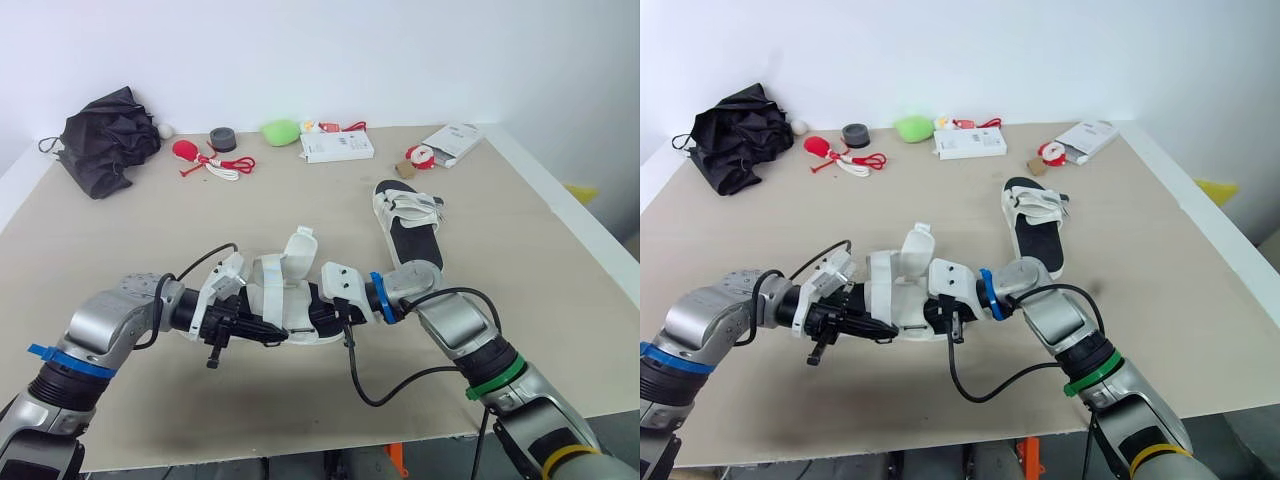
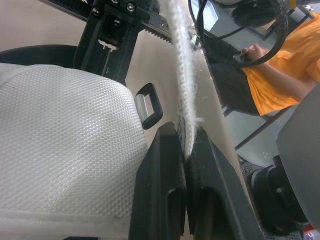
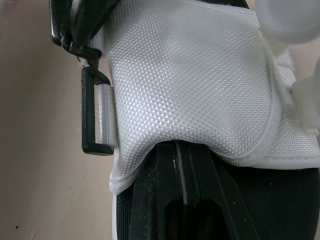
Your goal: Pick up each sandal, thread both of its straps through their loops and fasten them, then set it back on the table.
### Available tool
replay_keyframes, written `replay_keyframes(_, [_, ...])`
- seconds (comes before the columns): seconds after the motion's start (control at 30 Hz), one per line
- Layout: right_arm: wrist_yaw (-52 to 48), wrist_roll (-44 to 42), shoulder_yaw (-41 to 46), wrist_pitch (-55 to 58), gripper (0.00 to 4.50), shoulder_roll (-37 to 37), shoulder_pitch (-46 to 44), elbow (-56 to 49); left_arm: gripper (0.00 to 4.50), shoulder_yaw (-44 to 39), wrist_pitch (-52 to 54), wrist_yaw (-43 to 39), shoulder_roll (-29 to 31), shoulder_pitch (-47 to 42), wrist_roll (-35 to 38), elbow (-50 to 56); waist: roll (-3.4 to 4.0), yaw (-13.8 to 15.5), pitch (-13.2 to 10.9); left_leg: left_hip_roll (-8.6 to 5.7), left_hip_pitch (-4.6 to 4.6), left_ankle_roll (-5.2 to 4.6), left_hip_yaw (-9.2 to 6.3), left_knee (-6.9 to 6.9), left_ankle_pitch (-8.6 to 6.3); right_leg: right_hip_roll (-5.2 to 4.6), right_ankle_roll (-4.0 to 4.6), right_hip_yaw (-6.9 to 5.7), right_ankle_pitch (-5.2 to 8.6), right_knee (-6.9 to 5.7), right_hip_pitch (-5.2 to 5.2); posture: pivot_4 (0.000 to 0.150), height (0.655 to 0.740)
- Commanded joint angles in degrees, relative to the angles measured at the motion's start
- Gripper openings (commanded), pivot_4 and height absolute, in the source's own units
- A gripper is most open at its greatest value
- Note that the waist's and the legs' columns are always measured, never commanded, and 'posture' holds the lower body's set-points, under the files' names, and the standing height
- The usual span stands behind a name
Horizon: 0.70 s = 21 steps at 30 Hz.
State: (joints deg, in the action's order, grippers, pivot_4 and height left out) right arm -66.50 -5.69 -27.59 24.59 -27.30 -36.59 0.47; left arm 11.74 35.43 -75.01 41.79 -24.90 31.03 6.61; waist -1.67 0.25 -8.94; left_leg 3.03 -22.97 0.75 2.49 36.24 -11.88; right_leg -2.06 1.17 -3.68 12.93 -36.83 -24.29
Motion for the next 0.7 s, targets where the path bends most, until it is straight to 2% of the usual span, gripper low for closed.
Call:
replay_keyframes(0.03, [1.0,4.2,-3.2,2.3,0.00,-1.1,1.7,5.1,0.03,0.8,-11.9,3.8,-1.2,0.8,-9.0,-5.0,0.02,0.1,0.0,-0.02,0.05,0.00,0.00,0.00,0.00,-0.01,0.02,0.01,-0.01,-0.01,0.05,0.150,0.7400])
replay_keyframes(0.43, [1.1,4.2,-3.3,2.2,0.00,-1.1,1.6,5.3,0.03,0.7,-15.3,2.8,-2.1,0.9,-10.3,-7.0,0.11,0.2,0.0,-0.04,0.35,0.12,-0.16,0.02,-0.07,-0.42,-0.03,-0.04,-0.05,0.02,0.03,0.150,0.7400])
replay_keyframes(0.47, [1.0,4.2,-3.5,1.9,0.00,-0.8,1.5,5.5,0.47,-1.7,-9.9,1.6,-0.1,1.5,-5.4,-3.3,0.11,0.2,0.0,-0.04,0.36,0.11,-0.16,0.02,-0.06,-0.41,-0.04,-0.05,-0.05,0.02,0.04,0.150,0.7400])
replay_keyframes(0.53, [0.8,4.3,-3.8,1.5,0.00,-0.5,1.2,5.9,0.86,-5.1,-2.4,0.4,2.4,2.2,1.4,1.4,0.03,0.1,0.0,-0.02,0.36,0.10,-0.14,0.02,-0.06,-0.36,-0.05,-0.03,-0.06,0.02,0.04,0.150,0.7400])
replay_keyframes(0.57, [0.7,4.3,-3.8,1.4,0.00,-0.4,1.1,6.1,1.27,-6.1,0.5,0.2,3.2,2.3,3.7,2.8,0.05,0.1,-0.1,0.05,0.33,0.04,-0.13,0.02,-0.02,-0.33,-0.05,-0.03,-0.06,0.02,0.05,0.150,0.7400])
replay_keyframes(0.6, [0.6,4.3,-3.8,1.3,0.00,-0.5,1.2,6.1,1.92,-6.6,2.1,0.4,3.5,2.2,5.1,3.5,0.07,0.1,-0.1,0.02,0.31,-0.03,-0.19,0.02,0.02,-0.30,-0.05,-0.03,-0.06,0.01,0.13,0.150,0.7400])
replay_keyframes(0.63, [0.6,4.4,-3.8,1.3,0.00,-0.5,1.2,6.1,2.38,-7.2,4.1,0.7,3.8,1.9,6.6,4.1,0.08,0.1,-0.1,0.00,0.31,-0.04,-0.21,0.01,0.03,-0.26,-0.05,-0.01,-0.06,0.01,0.13,0.150,0.7400])
replay_keyframes(0.7, [0.3,4.5,-3.7,1.2,0.00,-0.4,1.1,6.3,3.09,-8.7,8.2,1.1,4.2,1.2,9.8,5.1,0.06,0.1,-0.1,-0.01,0.33,0.01,-0.21,0.00,0.00,-0.19,-0.03,0.01,-0.05,0.01,0.09,0.150,0.7400])
